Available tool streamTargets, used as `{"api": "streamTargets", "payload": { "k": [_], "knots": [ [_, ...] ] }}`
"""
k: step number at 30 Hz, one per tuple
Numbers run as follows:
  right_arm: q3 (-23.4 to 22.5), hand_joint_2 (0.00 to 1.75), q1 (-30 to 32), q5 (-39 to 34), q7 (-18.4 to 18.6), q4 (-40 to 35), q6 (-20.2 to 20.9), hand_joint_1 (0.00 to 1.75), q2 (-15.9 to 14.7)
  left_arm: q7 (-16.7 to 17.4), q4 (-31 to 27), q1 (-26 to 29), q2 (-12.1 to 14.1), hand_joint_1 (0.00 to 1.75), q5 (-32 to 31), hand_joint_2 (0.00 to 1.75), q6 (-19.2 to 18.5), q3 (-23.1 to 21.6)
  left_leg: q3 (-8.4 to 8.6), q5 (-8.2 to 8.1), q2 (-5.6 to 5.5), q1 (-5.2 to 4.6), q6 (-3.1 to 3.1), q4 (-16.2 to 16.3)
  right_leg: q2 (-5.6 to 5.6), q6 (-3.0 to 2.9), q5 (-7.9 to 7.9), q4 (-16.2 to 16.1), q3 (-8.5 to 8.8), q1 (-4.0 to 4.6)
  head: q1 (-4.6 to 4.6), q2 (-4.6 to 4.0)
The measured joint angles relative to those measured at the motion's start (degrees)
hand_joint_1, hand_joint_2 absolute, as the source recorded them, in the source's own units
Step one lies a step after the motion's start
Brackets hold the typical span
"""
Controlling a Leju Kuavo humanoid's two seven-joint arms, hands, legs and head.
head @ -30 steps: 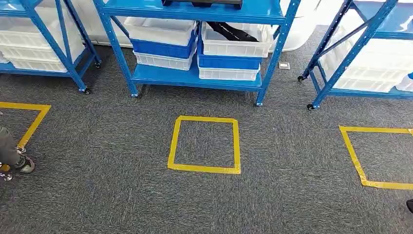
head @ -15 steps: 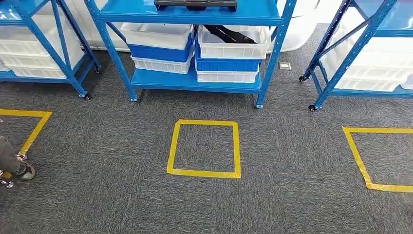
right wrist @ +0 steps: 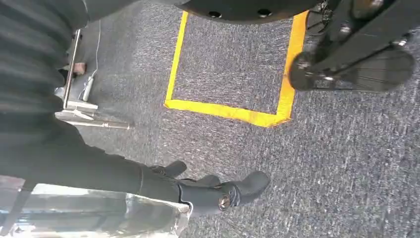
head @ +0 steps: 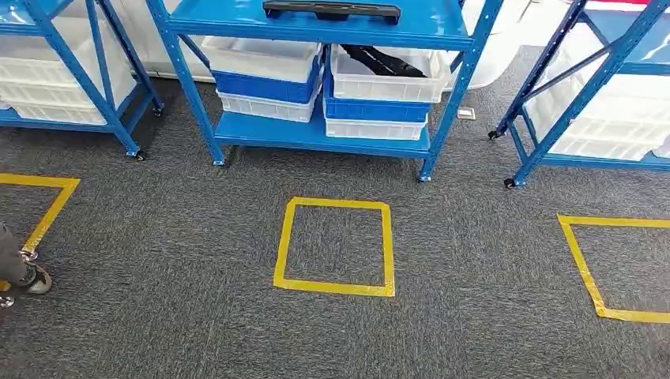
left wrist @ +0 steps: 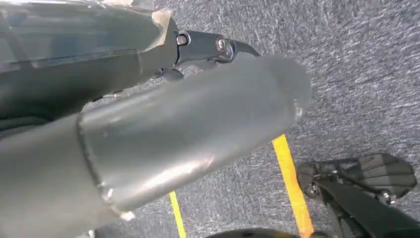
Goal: Take the parts from the cabinet and place them on the table.
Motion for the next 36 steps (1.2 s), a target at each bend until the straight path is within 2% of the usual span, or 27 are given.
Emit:
{"api": "streamTargets", "payload": {
  "k": [2, 3, 4, 6, 8, 9, 11, 12, 13, 14, 15, 17, 18, 19, 22, 23, 24, 25, 27, 28, 29, 30, 32, 33, 34, 35, 36],
  "knots": [
    [0.0, 1.75, 0.0, 0.0, 0.0, 0.0, 0.0, 0.00, -0.1, 0.0, 0.0, 0.0, 0.0, 0.00, 0.0, 0.00, 0.0, 0.0, 0.98, -0.76, -0.05, 0.00, -0.38, 0.0, -0.12, 0.40, 5.07, -10.4, 4.17, 0.01, 0.02, 0.00],
    [0.0, 1.75, 0.0, 0.0, 0.0, 0.0, 0.0, 0.00, -0.1, 0.0, 0.0, 0.0, -0.1, 0.00, 0.0, 0.00, 0.0, 0.0, 0.93, -1.31, -0.04, -0.36, -0.79, 0.1, -0.30, -0.47, 5.85, -11.4, 4.59, 0.26, 0.02, 0.00],
    [0.0, 1.75, -0.1, 0.0, 0.0, 0.0, 0.0, 0.00, -0.1, 0.0, 0.0, 0.0, 0.0, 0.00, 0.0, 0.00, 0.0, 0.0, 1.04, -1.79, -0.13, -0.42, -1.17, 0.0, -0.19, -1.16, 5.74, -11.9, 5.13, 0.56, 0.04, 0.00],
    [0.1, 1.75, -0.2, 0.0, 0.0, 0.0, 0.0, 0.00, -0.1, 0.0, 0.0, -0.1, 0.0, 0.00, 0.0, 0.00, 0.0, 0.0, 1.26, -1.94, -0.02, -0.26, -1.55, -0.3, -0.18, -1.93, 5.54, -11.9, 5.17, 0.89, 0.04, 0.00],
    [0.1, 1.75, -0.1, 0.0, 0.0, 0.0, 0.0, 0.00, 0.1, 0.0, 0.0, -0.2, 0.1, 0.00, 0.0, 0.00, 0.0, 0.0, 1.70, -2.54, 0.11, -0.03, -2.33, 0.1, -0.08, -2.85, 5.66, -12.6, 6.09, -0.22, 0.02, 0.00],
    [0.2, 1.75, -0.1, 0.0, 0.0, 0.0, 0.0, 0.00, 0.0, 0.0, 0.0, -0.2, 0.0, 0.00, 0.0, 0.00, 0.0, 0.0, 0.96, -3.56, 0.21, -0.11, -2.62, 2.0, -0.10, -3.32, 5.37, -12.7, 6.36, -0.23, -0.24, 0.00],
    [0.2, 1.75, -0.1, 0.0, 0.0, 0.0, 0.0, 0.00, 0.1, 0.0, 0.0, -0.2, 0.0, 0.00, 0.0, 0.00, 0.0, 0.0, -4.23, -7.94, 0.26, 0.24, -3.28, 11.4, -0.24, -4.02, 4.88, -12.6, 6.83, -0.17, -0.18, 0.00],
    [0.2, 1.75, -0.2, 0.0, 0.0, 0.0, 0.0, 0.00, 0.1, 0.0, 0.0, -0.2, 0.0, 0.00, 0.0, 0.00, 0.0, 0.0, -6.91, -9.28, 0.27, 0.26, -3.49, 15.6, -0.26, -4.26, 4.67, -12.6, 6.99, -0.10, -0.15, 0.00],
    [0.2, 1.75, -0.2, 0.0, 0.0, 0.0, 0.0, 0.00, 0.1, 0.0, 0.0, -0.1, 0.0, 0.00, 0.0, 0.00, 0.0, 0.0, -8.98, -9.23, 0.30, 0.31, -3.64, 18.0, -0.22, -4.27, 4.41, -12.6, 7.23, -0.09, -0.24, 0.00],
    [0.2, 1.75, -0.1, 0.0, 0.0, 0.0, 0.0, 0.00, 0.1, 0.0, 0.0, -0.1, 0.0, 0.00, 0.0, 0.00, 0.0, 0.0, -9.58, -7.60, 0.33, 0.38, -3.72, 17.5, -0.15, -4.20, 4.15, -12.6, 7.59, -0.10, -0.20, 0.00],
    [0.2, 1.75, 0.0, 0.0, 0.0, 0.0, 0.0, 0.00, 0.1, 0.0, 0.0, 0.0, 0.1, 0.00, 0.0, 0.00, 0.0, 0.0, -8.94, -4.87, 0.37, 0.48, -3.69, 14.7, -0.06, -4.08, 3.81, -12.6, 8.07, -0.11, -0.26, 0.00],
    [0.2, 1.75, 0.0, 0.0, 0.0, 0.0, 0.0, 0.00, 0.2, 0.0, 0.0, -0.1, 0.2, 0.00, 0.0, 0.00, 0.0, 0.0, -5.01, 1.82, 0.41, 0.60, -3.27, 4.4, 0.07, -3.67, 2.98, -12.6, 9.34, -0.10, -0.22, 0.00],
    [0.2, 1.75, 0.0, 0.0, 0.0, 0.0, 0.0, 0.00, 0.3, 0.0, 0.0, 0.0, 0.2, 0.00, 0.0, 0.00, 0.0, 0.0, -3.86, 2.18, 0.39, 0.44, -2.93, 1.8, 0.11, -3.37, 2.59, -12.6, 9.18, 0.17, -0.24, 0.00],
    [0.2, 1.75, -0.1, 0.0, 0.0, 0.0, 0.0, 0.00, 0.3, 0.0, 0.0, -0.1, 0.2, 0.00, 0.0, 0.00, 0.0, 0.0, -3.51, 1.75, 0.30, 0.29, -2.61, 1.1, 0.18, -2.94, 2.14, -12.5, 9.02, 0.70, -0.13, 0.00],
    [0.2, 1.75, -0.3, 0.0, 0.0, 0.0, 0.0, 0.00, 0.3, 0.0, 0.0, -0.1, 0.2, 0.00, 0.0, 0.00, 0.0, 0.0, -3.43, 1.44, 0.27, -0.37, -1.43, 1.0, 0.15, -1.99, 1.93, -13.2, 9.41, 0.48, -0.13, 0.00],
    [0.2, 1.75, -0.3, 0.0, 0.0, 0.0, 0.0, 0.00, 0.2, 0.0, 0.0, -0.1, 0.0, 0.00, 0.0, 0.00, 0.0, 0.0, -2.26, 1.79, 0.21, -0.01, -0.96, 0.2, 0.04, -1.59, 1.62, -13.1, 9.63, 1.14, -0.05, 0.00],
    [0.2, 1.75, -0.3, 0.0, 0.0, 0.0, 0.0, 0.00, 0.2, 0.0, 0.0, -0.1, 0.0, 0.00, 0.0, 0.00, 0.0, 0.0, -1.76, 1.87, 0.33, 0.25, -0.73, -0.4, -0.30, -1.43, 1.18, -11.6, 9.39, 0.26, -0.09, 0.00],
    [0.2, 1.75, -0.3, 0.0, 0.0, 0.0, 0.0, 0.00, 0.2, 0.0, 0.0, -0.1, 0.1, 0.00, 0.0, 0.00, 0.0, 0.0, -1.49, 1.72, 0.36, 0.31, -0.48, -0.6, -0.30, -1.48, 0.02, -8.8, 7.90, 0.44, 0.09, 0.00],
    [0.2, 1.75, -0.3, 0.1, 0.0, 0.0, 0.0, 0.00, 0.0, -0.1, 0.0, -0.2, 0.1, 0.00, 0.0, 0.00, 0.0, 0.0, -1.17, 1.29, 0.43, 0.26, -0.03, -0.5, -0.28, -1.78, -3.49, 1.0, 1.96, 0.32, 0.17, 0.00],
    [0.2, 1.75, -0.2, 0.1, 0.0, 0.0, 0.0, 0.00, 0.0, -0.1, 0.0, -0.2, 0.0, 0.00, 0.0, 0.00, 0.0, 0.0, -0.92, 1.01, 0.39, 0.21, 0.02, -0.5, -0.29, -1.59, -4.01, 4.4, -0.34, 0.31, 0.22, 0.00],
    [0.2, 1.75, 0.0, 0.1, 0.0, 0.0, 0.0, 0.00, 0.0, -0.1, 0.0, -0.1, 0.1, 0.00, 0.0, 0.00, 0.0, 0.0, -0.53, 0.68, 0.29, 0.21, -0.01, -0.5, -0.29, -1.23, -3.36, 5.1, -1.43, 0.28, 0.22, 0.00],
    [0.2, 1.75, 0.0, 0.1, 0.0, 0.0, 0.0, 0.00, 0.0, -0.1, 0.0, -0.1, 0.0, 0.00, 0.0, 0.00, 0.0, 0.0, 0.00, 0.29, 0.14, 0.26, -0.12, -0.5, -0.29, -0.65, -1.46, 2.8, -0.93, 0.17, 0.28, 0.00],
    [0.2, 1.75, 0.0, 0.1, 0.0, 0.0, 0.0, 0.00, -0.2, -0.1, 0.0, 0.0, -0.2, 0.00, 0.0, 0.00, 0.0, 0.0, 1.20, -0.56, -0.02, 0.30, -0.53, -0.5, -0.35, 0.39, 3.78, -6.8, 2.61, -0.13, 0.28, 0.00],
    [0.2, 1.75, 0.0, 0.1, 0.0, 0.0, 0.0, 0.00, -0.2, -0.1, 0.0, 0.1, -0.3, 0.00, 0.0, 0.00, 0.0, 0.0, 0.97, -1.04, -0.02, 0.26, -0.95, -0.6, -0.49, 0.32, 5.75, -11.3, 4.12, -0.25, 0.39, 0.00],
    [0.2, 1.75, 0.0, 0.1, 0.0, 0.0, 0.0, 0.00, -0.2, -0.1, 0.0, 0.0, -0.3, 0.00, 0.0, 0.00, 0.0, 0.0, 1.39, -1.90, -0.07, -0.44, -1.35, -0.1, -0.49, -0.15, 5.92, -11.9, 4.82, 0.10, 0.48, 0.00],
    [0.2, 1.75, -0.1, 0.1, 0.0, 0.0, 0.0, 0.00, -0.2, -0.2, 0.0, 0.0, -0.3, 0.00, 0.0, 0.00, 0.1, 0.0, 1.72, -2.13, -0.01, -0.27, -1.59, -0.5, -0.42, -1.13, 5.78, -11.8, 4.90, 0.11, 0.35, 0.00],
    [0.2, 1.75, -0.1, 0.1, 0.0, 0.0, 0.0, 0.00, -0.2, -0.2, 0.0, 0.0, -0.3, 0.00, 0.0, 0.00, 0.1, 0.0, 1.97, -2.16, 0.02, -0.21, -1.84, -0.8, -0.41, -1.61, 5.68, -11.8, 4.93, 0.33, 0.13, 0.00]
  ]
}}
